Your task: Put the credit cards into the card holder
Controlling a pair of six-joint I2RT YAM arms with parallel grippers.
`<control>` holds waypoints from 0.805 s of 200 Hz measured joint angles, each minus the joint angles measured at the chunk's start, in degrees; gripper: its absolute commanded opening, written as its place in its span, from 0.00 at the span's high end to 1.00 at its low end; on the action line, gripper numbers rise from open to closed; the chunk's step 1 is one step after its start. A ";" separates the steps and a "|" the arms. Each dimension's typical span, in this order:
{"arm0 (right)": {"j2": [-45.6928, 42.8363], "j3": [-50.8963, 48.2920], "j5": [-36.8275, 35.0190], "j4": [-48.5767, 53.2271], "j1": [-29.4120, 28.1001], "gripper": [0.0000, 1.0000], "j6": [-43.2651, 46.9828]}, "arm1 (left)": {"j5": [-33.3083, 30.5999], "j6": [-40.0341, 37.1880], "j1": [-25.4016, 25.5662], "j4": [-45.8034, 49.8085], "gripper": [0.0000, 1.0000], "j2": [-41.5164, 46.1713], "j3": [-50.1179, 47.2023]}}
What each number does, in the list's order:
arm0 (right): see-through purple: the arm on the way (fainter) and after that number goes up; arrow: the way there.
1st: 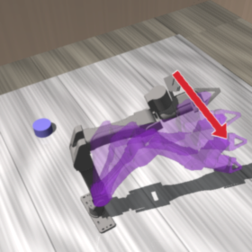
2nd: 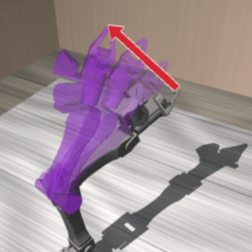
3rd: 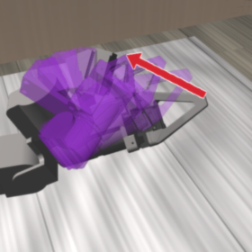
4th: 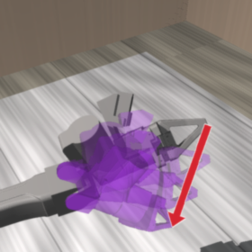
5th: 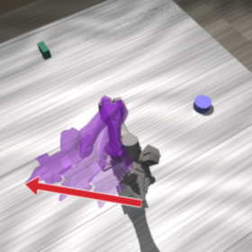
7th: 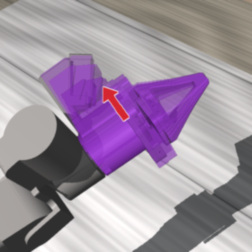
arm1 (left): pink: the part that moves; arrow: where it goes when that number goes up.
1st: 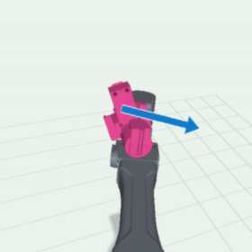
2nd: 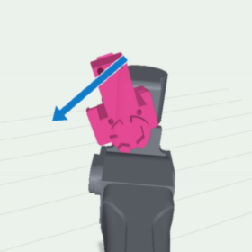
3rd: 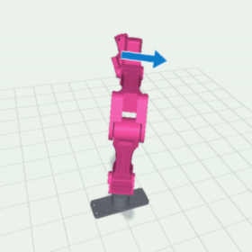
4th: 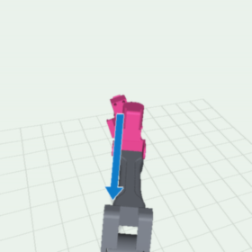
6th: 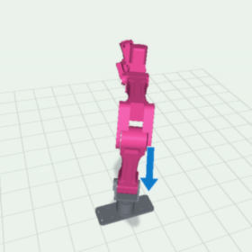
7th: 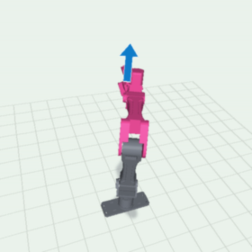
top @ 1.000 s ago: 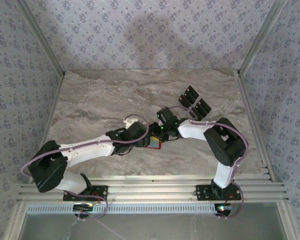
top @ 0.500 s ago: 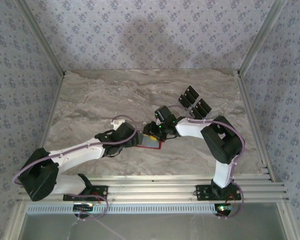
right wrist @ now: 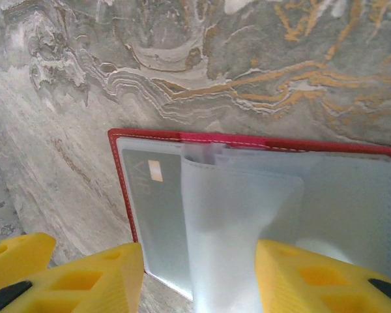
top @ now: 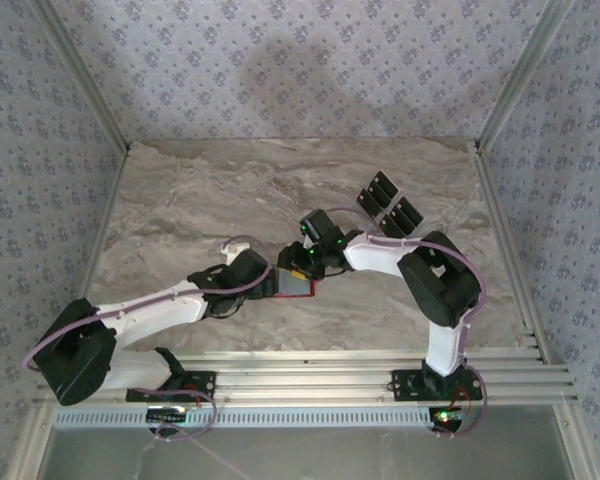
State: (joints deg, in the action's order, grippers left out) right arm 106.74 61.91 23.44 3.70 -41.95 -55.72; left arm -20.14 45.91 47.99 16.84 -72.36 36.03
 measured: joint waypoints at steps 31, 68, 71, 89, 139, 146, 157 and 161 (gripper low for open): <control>0.63 0.72 0.00 0.44 -0.20 0.50 0.00 | -0.02 -0.04 0.00 -0.39 0.00 0.37 -0.22; 0.63 0.72 -0.04 1.07 -0.20 0.50 0.00 | 0.00 -0.42 0.00 -0.39 0.00 0.35 -0.96; 0.63 0.72 -0.07 1.14 -0.20 0.50 0.02 | -0.02 -0.42 0.00 -0.39 0.00 0.35 -0.96; 0.37 0.72 -0.66 2.05 -0.24 0.50 0.11 | -0.04 -0.35 0.00 -0.37 0.00 0.33 -0.96; -7.48 0.72 -7.91 8.96 -2.21 0.50 2.19 | -1.03 1.66 -1.68 2.40 0.00 -1.70 -0.94; -9.05 0.72 -9.18 9.99 -2.84 0.50 2.38 | -1.18 1.99 -2.05 2.99 0.00 -2.01 -0.90; -11.04 0.70 -10.88 11.30 -3.87 0.50 2.47 | -1.38 2.29 -2.64 4.00 0.00 -2.45 -0.68; -11.72 0.66 -11.52 11.76 -4.24 0.50 2.47 | -1.40 2.43 -2.89 4.44 0.00 -2.64 -0.50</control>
State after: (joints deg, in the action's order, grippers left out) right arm 95.02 62.57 11.92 15.46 -46.19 -53.25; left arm -21.54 48.34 45.10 21.28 -75.00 35.53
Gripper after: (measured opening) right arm 0.500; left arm 0.997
